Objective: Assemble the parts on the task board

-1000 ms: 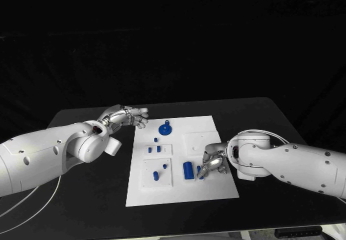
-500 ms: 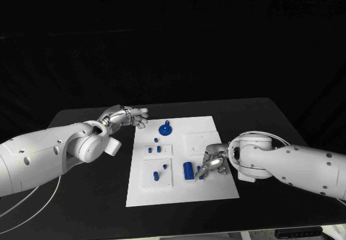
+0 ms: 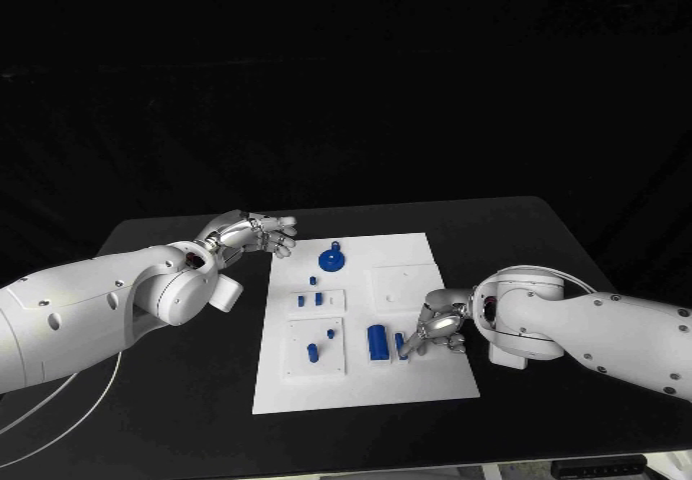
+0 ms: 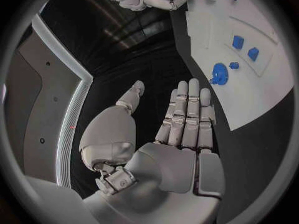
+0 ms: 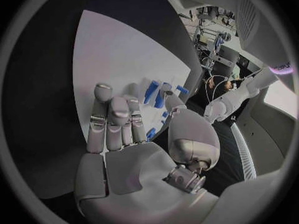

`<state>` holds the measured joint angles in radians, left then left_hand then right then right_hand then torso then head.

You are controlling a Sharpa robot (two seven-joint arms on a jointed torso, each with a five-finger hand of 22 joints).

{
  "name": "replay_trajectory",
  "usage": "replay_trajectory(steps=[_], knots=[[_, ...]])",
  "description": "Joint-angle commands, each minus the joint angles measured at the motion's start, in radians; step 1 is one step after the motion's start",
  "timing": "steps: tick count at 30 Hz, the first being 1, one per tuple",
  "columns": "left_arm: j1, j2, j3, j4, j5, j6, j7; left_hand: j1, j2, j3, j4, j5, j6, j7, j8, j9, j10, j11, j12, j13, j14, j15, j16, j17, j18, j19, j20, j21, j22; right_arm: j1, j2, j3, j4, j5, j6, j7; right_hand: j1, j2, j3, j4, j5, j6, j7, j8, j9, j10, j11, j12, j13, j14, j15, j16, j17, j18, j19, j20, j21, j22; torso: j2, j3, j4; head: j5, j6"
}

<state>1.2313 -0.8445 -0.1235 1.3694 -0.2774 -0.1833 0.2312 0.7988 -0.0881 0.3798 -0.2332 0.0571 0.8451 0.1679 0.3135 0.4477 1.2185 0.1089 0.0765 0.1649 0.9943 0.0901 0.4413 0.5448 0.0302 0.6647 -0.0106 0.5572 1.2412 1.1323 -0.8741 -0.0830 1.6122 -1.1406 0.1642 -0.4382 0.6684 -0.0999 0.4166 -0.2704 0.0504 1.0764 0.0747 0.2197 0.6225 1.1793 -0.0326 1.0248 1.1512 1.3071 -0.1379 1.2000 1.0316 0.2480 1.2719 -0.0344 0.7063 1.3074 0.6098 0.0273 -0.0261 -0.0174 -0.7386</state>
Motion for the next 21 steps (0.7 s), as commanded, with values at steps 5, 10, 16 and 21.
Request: replay_trajectory(steps=[5, 10, 16, 21], knots=[[0.000, 0.001, 0.000, 0.001, -0.001, 0.013, 0.007, 0.003, 0.006, 0.002, -0.002, 0.002, -0.002, -0.002, 0.000, -0.002, 0.007, -0.002, -0.004, -0.001, 0.007, -0.003, -0.005, 0.001, 0.014, 0.005, -0.002, -0.007, 0.001, -0.004, -0.006, -0.003, 0.003, 0.010, 0.050, -0.002, 0.052, 0.017, 0.012, -0.020, -0.001, -0.006, -0.001, 0.004, 0.002, -0.001, -0.005, -0.006, 0.002, 0.003, -0.006, -0.001, 0.001, 0.014, 0.002, -0.007, -0.006, 0.010, 0.000, 0.0011, -0.0008, -0.001, -0.001], [0.000, 0.003, 0.000, 0.000, -0.001, 0.014, 0.007, 0.004, 0.007, 0.002, -0.002, 0.002, -0.002, -0.002, 0.000, -0.002, 0.007, -0.002, -0.004, -0.001, 0.007, -0.003, -0.005, 0.002, 0.014, 0.005, -0.002, -0.007, 0.002, -0.004, -0.005, -0.003, 0.001, 0.002, 0.060, -0.006, 0.087, 0.019, 0.019, -0.018, -0.001, -0.005, 0.000, 0.005, 0.002, 0.000, -0.004, -0.007, 0.003, 0.004, -0.005, -0.001, 0.000, 0.014, 0.004, -0.004, -0.006, 0.010, 0.000, 0.0001, -0.0005, -0.002, -0.002], [0.000, 0.003, 0.000, 0.000, -0.001, 0.014, 0.007, 0.004, 0.007, 0.002, -0.003, 0.002, -0.002, -0.002, 0.000, -0.002, 0.007, -0.002, -0.004, -0.001, 0.007, -0.003, -0.006, 0.002, 0.014, 0.005, -0.001, -0.007, 0.002, -0.004, -0.003, -0.003, -0.003, -0.010, 0.059, -0.008, 0.098, 0.021, 0.024, -0.017, -0.001, -0.005, 0.001, 0.005, 0.001, 0.001, -0.003, -0.007, 0.002, 0.005, -0.004, -0.002, 0.000, 0.014, 0.004, -0.003, -0.007, 0.010, 0.000, -0.0004, 0.0002, -0.003, -0.002], [0.000, 0.003, 0.000, 0.000, -0.001, 0.014, 0.007, 0.003, 0.007, 0.002, -0.003, 0.002, -0.002, -0.002, 0.000, -0.002, 0.007, -0.002, -0.004, -0.001, 0.007, -0.003, -0.006, 0.003, 0.014, 0.005, -0.001, -0.008, 0.002, -0.004, 0.003, -0.003, -0.008, -0.022, 0.040, -0.017, 0.100, 0.026, 0.028, -0.013, -0.001, -0.004, 0.001, 0.005, 0.001, 0.001, -0.003, -0.007, 0.002, 0.005, -0.004, -0.002, 0.000, 0.014, 0.005, -0.001, -0.007, 0.010, 0.000, -0.0006, 0.0010, -0.003, -0.002]])
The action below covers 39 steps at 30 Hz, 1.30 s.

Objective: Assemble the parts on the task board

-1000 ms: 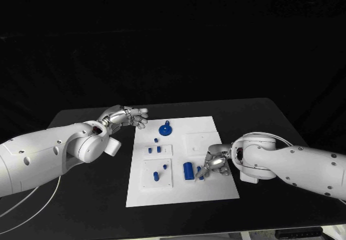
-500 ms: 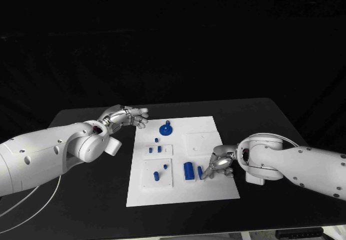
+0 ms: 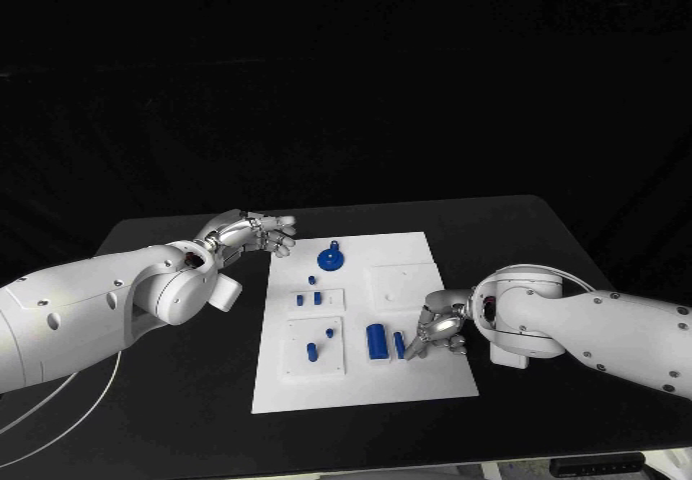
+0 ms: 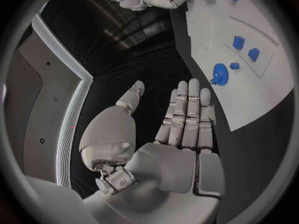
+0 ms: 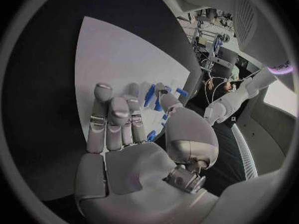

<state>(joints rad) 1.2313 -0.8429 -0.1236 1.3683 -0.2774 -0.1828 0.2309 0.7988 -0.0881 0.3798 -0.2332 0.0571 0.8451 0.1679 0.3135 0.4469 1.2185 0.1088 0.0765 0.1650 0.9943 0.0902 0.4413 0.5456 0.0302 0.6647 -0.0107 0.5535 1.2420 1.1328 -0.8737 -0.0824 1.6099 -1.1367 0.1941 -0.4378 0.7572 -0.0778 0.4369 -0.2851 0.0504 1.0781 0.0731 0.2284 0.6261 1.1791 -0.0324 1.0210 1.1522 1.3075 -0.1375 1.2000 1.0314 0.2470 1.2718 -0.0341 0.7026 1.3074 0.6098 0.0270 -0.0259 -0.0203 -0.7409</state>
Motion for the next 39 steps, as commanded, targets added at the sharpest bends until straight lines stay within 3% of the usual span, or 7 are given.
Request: replay_trajectory(steps=[1, 9, 14, 20, 31, 39], knots=[[0.000, 0.001, 0.000, 0.001, -0.001, 0.013, 0.007, 0.003, 0.007, 0.002, -0.003, 0.002, -0.002, -0.002, 0.000, -0.001, 0.007, -0.002, -0.004, -0.001, 0.007, -0.003, -0.006, 0.002, 0.014, 0.005, -0.001, -0.004, 0.001, -0.005, 0.004, -0.004, -0.006, -0.026, 0.008, -0.020, 0.010, 0.006, 0.008, 0.004, -0.001, -0.006, 0.003, -0.004, -0.003, 0.001, -0.003, -0.004, 0.001, 0.005, -0.004, -0.002, 0.000, 0.015, 0.005, -0.001, -0.004, 0.010, 0.000, -0.0003, 0.0008, 0.000, 0.000], [0.000, 0.000, 0.000, -0.001, -0.001, 0.021, 0.000, 0.003, 0.007, 0.002, -0.002, 0.002, -0.002, -0.002, 0.000, -0.001, 0.007, -0.001, -0.004, -0.001, 0.007, -0.003, -0.006, 0.002, 0.014, 0.005, -0.001, -0.004, 0.002, -0.005, 0.021, -0.004, -0.016, -0.031, 0.008, -0.042, -0.006, 0.027, 0.016, 0.023, -0.001, -0.004, 0.003, -0.004, -0.004, 0.003, -0.003, -0.004, 0.001, 0.006, -0.004, -0.002, 0.000, 0.015, 0.007, 0.001, -0.005, 0.009, 0.000, -0.0005, 0.0003, -0.003, -0.003], [0.000, 0.001, 0.000, -0.001, -0.002, 0.016, 0.001, 0.003, 0.008, 0.002, -0.002, 0.002, -0.003, -0.002, 0.000, -0.001, 0.007, -0.001, -0.004, -0.001, 0.007, -0.002, -0.007, 0.002, 0.014, 0.005, -0.001, -0.005, 0.002, -0.005, 0.026, -0.004, -0.017, -0.043, 0.017, -0.044, 0.041, 0.045, 0.069, 0.018, -0.001, -0.003, 0.002, -0.003, -0.005, 0.004, -0.004, -0.004, 0.002, 0.007, -0.004, -0.002, 0.000, 0.015, 0.009, -0.001, -0.004, 0.010, 0.000, -0.0008, 0.0003, 0.001, 0.002], [0.000, 0.000, 0.000, -0.001, -0.002, 0.014, 0.000, 0.005, 0.008, 0.002, -0.003, 0.002, -0.002, -0.002, 0.000, -0.001, 0.007, -0.001, -0.004, -0.002, 0.006, -0.002, -0.008, 0.003, 0.014, 0.004, -0.001, -0.005, 0.002, -0.005, 0.033, -0.004, -0.018, -0.043, 0.016, -0.047, 0.073, 0.029, 0.149, 0.044, -0.001, -0.001, 0.005, -0.003, -0.007, 0.007, -0.001, -0.004, 0.003, 0.009, -0.001, -0.001, 0.000, 0.015, 0.012, 0.007, -0.002, 0.012, 0.000, -0.0002, 0.0002, 0.000, 0.003], [0.000, 0.000, 0.000, -0.001, -0.003, 0.014, 0.000, 0.006, 0.009, 0.003, -0.004, 0.002, -0.002, -0.002, 0.000, -0.001, 0.007, -0.002, -0.004, -0.002, 0.006, -0.002, -0.009, 0.004, 0.014, 0.004, -0.001, -0.006, 0.003, -0.005, 0.033, -0.004, -0.021, -0.040, -0.001, -0.041, 0.064, 0.020, 0.161, 0.057, -0.001, 0.000, 0.005, -0.002, -0.008, 0.009, -0.001, -0.003, 0.004, 0.009, -0.001, -0.002, 0.000, 0.015, 0.012, 0.010, -0.001, 0.014, 0.000, -0.0001, 0.0002, 0.001, 0.003], [0.000, 0.003, 0.000, -0.006, -0.003, 0.008, 0.008, 0.006, 0.009, 0.003, -0.004, 0.002, -0.002, -0.002, 0.000, -0.001, 0.007, -0.002, -0.004, -0.002, 0.006, -0.002, -0.009, 0.004, 0.014, 0.004, -0.001, -0.006, 0.003, -0.005, 0.026, -0.004, -0.044, 0.027, -0.060, 0.030, 0.049, -0.017, 0.160, 0.064, -0.001, -0.010, 0.008, -0.006, -0.009, 0.006, 0.001, -0.005, 0.004, 0.008, 0.000, -0.007, -0.003, 0.015, 0.009, 0.010, -0.002, 0.014, -0.001, 0.0001, -0.0010, 0.002, 0.008]])
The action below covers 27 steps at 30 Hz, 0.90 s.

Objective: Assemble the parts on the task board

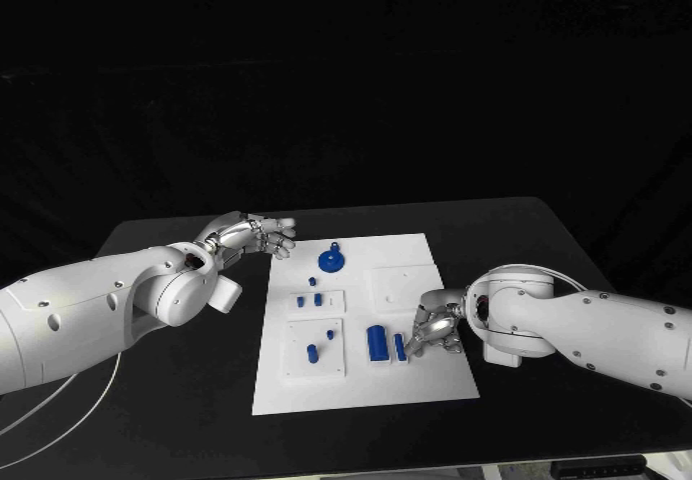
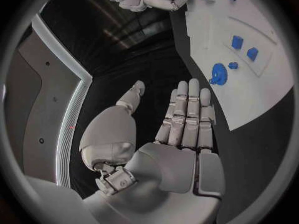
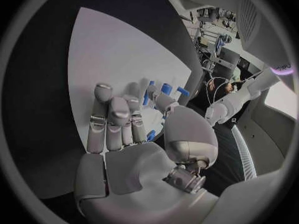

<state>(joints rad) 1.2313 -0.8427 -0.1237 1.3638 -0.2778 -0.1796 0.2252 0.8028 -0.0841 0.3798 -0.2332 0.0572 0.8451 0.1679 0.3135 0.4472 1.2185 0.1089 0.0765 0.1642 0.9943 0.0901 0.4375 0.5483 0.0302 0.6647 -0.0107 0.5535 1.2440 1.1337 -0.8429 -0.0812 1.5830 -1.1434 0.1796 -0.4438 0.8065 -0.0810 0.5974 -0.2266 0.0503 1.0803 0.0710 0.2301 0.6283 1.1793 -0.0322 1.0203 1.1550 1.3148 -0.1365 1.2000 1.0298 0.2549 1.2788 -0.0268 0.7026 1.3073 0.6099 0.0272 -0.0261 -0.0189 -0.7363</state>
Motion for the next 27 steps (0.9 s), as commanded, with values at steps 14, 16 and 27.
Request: replay_trajectory(steps=[14, 16, 27], knots=[[0.001, 0.019, 0.002, -0.047, 0.014, -0.021, 0.042, 0.008, 0.005, 0.003, -0.010, 0.002, -0.002, -0.002, 0.001, -0.002, 0.009, -0.002, -0.003, -0.001, 0.008, -0.002, -0.007, 0.005, 0.014, 0.005, -0.001, -0.007, 0.004, 0.070, 0.048, 0.016, -0.226, 0.222, -0.203, 0.302, 0.005, -0.058, -0.004, 0.010, 0.016, -0.071, 0.029, -0.030, -0.012, -0.005, 0.019, -0.005, 0.001, 0.002, 0.015, -0.020, -0.012, 0.007, -0.006, 0.005, -0.010, 0.011, -0.006, -0.0031, -0.0006, -0.004, 0.075], [0.002, 0.027, 0.003, -0.067, 0.016, -0.021, 0.048, 0.010, 0.006, 0.004, -0.012, 0.003, -0.002, -0.002, 0.001, -0.002, 0.009, -0.002, -0.003, -0.001, 0.009, -0.002, -0.008, 0.005, 0.014, 0.006, -0.001, -0.007, 0.004, 0.081, 0.070, 0.017, -0.277, 0.246, -0.238, 0.343, 0.010, -0.051, -0.007, 0.005, 0.029, -0.073, 0.029, -0.029, -0.009, -0.010, 0.020, -0.007, 0.000, 0.000, 0.016, -0.025, -0.015, 0.007, -0.012, 0.006, -0.014, 0.010, -0.008, -0.0055, -0.0023, -0.002, 0.084], [0.038, 0.096, 0.005, -0.216, 0.104, -0.040, 0.087, 0.028, 0.025, 0.006, -0.029, 0.005, 0.007, -0.004, 0.007, -0.001, 0.008, -0.001, -0.006, -0.003, 0.014, -0.004, -0.013, 0.014, 0.014, 0.014, -0.003, -0.009, 0.010, 0.092, 0.219, 0.041, -0.590, 0.626, -0.314, 0.615, 0.039, 0.009, -0.032, -0.057, 0.156, -0.175, 0.074, -0.060, 0.000, -0.155, 0.066, -0.214, -0.167, -0.138, 0.066, -0.314, -0.166, -0.015, -0.219, 0.082, -0.223, -0.095, -0.036, -0.0225, -0.0123, 0.007, 0.144]])
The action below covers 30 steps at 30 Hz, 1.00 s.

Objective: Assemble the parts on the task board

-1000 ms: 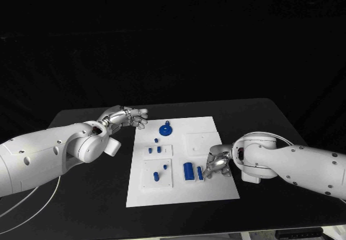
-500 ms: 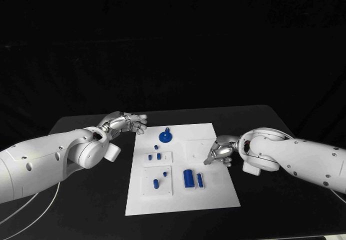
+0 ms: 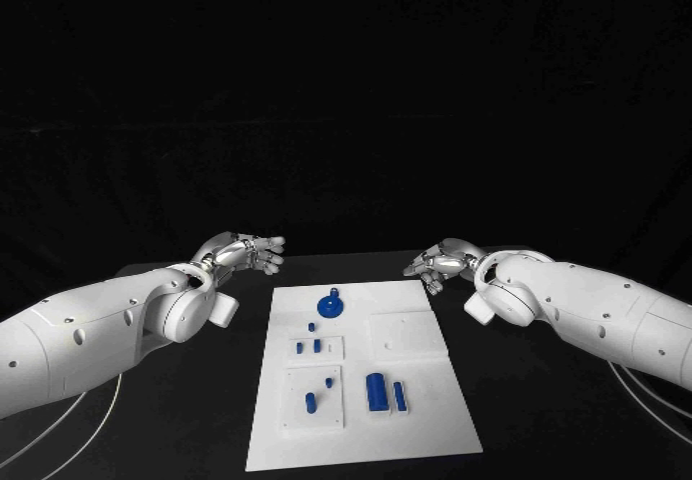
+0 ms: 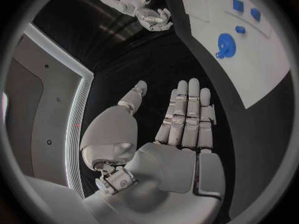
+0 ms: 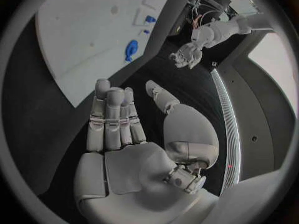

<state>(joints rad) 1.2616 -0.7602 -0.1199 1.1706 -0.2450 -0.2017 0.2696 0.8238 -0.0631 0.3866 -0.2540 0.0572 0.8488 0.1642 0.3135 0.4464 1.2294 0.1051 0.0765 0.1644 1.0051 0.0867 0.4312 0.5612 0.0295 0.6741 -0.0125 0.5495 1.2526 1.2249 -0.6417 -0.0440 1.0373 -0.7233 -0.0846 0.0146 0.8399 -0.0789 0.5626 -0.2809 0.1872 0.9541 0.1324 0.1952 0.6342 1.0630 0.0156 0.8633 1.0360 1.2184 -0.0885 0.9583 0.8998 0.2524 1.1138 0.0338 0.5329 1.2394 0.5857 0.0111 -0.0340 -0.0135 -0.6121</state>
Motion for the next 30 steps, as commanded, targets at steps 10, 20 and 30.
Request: replay_trajectory(steps=[10, 20, 30], knots=[[0.013, 0.109, 0.002, -0.146, 0.221, -0.027, 0.070, 0.016, -0.002, -0.002, -0.022, 0.008, -0.083, 0.011, -0.036, -0.020, -0.191, 0.046, -0.013, -0.073, -0.158, 0.067, -0.133, -0.038, 0.011, -0.104, 0.064, -0.075, 0.006, -0.040, 0.081, 0.076, -0.179, 0.380, -0.012, 0.255, 0.031, 0.039, -0.062, -0.006, 0.085, -0.121, 0.048, -0.033, -0.037, -0.113, 0.137, -0.603, -0.625, -0.333, 0.232, -0.565, -0.320, -0.119, -0.517, 0.131, -0.297, -0.083, -0.029, -0.0042, 0.0052, -0.001, 0.046], [0.011, 0.147, 0.002, -0.198, 0.192, -0.014, 0.056, -0.824, 0.063, -0.387, 0.254, -0.057, -0.849, -0.164, -0.314, -0.446, -1.229, -0.105, -0.077, -0.164, -1.005, -0.087, -0.431, -0.561, -0.030, -0.674, 0.013, -0.550, -0.365, -0.054, 0.092, 0.081, -0.204, 0.361, -0.023, 0.225, -0.840, 0.079, -0.563, 0.281, -0.187, -0.954, -0.132, -0.195, -0.634, -1.063, -0.016, -0.863, -1.036, -1.218, 0.088, -0.958, -0.900, -0.252, -1.114, -0.034, -0.533, -0.429, -0.033, -0.0010, 0.0064, 0.006, 0.055], [-0.038, 0.111, 0.028, -0.067, 0.204, -0.136, 0.098, -0.824, 0.063, -0.387, 0.254, -0.057, -0.849, -0.164, -0.314, -0.446, -1.229, -0.105, -0.077, -0.164, -1.005, -0.087, -0.431, -0.561, -0.030, -0.674, 0.013, -0.550, -1.253, -0.076, 0.051, 0.074, -0.073, 0.425, -0.141, 0.275, -0.840, 0.079, -0.563, 0.281, -0.187, -0.954, -0.132, -0.195, -0.634, -1.063, -0.016, -0.863, -1.036, -1.218, 0.088, -0.958, -0.900, -0.252, -1.114, -0.034, -0.533, -1.239, -0.041, -0.0108, 0.0332, 0.013, 0.013]])
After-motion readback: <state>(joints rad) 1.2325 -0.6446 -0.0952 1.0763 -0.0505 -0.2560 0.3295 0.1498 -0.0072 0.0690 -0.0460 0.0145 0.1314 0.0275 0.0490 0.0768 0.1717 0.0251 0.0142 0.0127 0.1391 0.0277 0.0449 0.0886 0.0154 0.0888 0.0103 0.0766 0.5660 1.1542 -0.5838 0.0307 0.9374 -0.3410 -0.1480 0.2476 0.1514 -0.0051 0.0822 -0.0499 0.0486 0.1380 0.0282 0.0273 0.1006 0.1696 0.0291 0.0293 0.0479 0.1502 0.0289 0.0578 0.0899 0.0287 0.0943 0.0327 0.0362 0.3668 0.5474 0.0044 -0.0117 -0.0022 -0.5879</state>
